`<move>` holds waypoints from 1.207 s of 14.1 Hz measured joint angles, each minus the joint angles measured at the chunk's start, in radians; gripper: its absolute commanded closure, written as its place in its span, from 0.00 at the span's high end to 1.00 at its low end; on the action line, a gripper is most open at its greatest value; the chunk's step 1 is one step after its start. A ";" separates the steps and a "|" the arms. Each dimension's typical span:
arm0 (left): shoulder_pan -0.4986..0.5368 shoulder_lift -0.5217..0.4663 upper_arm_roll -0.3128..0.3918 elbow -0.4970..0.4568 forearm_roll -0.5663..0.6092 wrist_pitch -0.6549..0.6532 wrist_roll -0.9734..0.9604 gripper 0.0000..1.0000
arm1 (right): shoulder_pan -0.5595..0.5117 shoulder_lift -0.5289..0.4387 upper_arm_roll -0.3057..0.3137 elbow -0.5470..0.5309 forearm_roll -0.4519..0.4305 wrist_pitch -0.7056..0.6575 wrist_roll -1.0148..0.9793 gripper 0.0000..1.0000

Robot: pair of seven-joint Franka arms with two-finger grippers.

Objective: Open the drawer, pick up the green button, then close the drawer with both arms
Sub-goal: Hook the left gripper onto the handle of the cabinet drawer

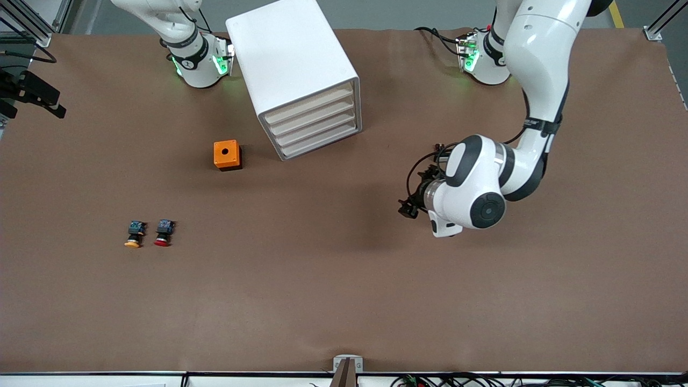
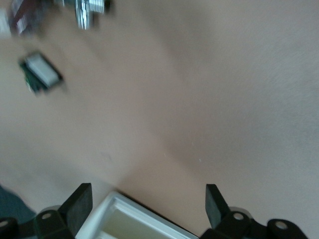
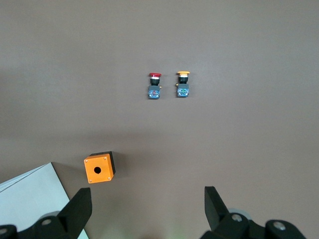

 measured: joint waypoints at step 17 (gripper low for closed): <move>-0.098 0.261 -0.037 0.102 -0.394 -0.246 -0.678 1.00 | 0.000 -0.001 0.003 0.000 0.001 0.000 0.000 1.00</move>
